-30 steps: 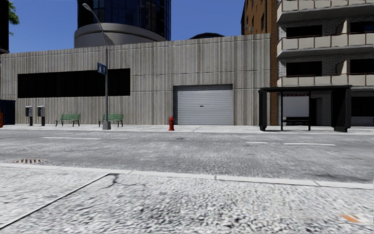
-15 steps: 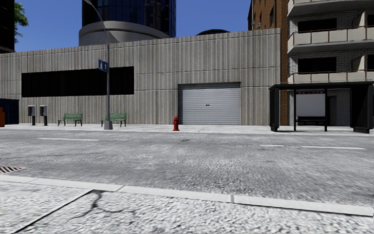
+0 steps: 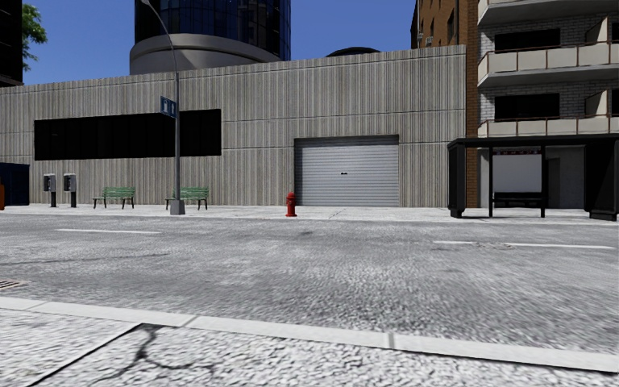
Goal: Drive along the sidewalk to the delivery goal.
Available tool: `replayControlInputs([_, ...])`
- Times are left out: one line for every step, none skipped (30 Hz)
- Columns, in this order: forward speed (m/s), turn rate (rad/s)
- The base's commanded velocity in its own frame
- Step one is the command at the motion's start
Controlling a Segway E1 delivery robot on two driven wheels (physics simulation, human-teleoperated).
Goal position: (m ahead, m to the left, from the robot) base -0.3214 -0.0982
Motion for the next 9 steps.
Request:
replayControlInputs([0.00,0.00])
replayControlInputs([0.00,0.00])
replayControlInputs([0.00,0.00])
replayControlInputs([0.00,0.00])
replayControlInputs([0.00,0.00])
replayControlInputs([0.00,0.00])
replayControlInputs([0.00,0.00])
replayControlInputs([0.00,0.00])
replayControlInputs([0.00,0.00])
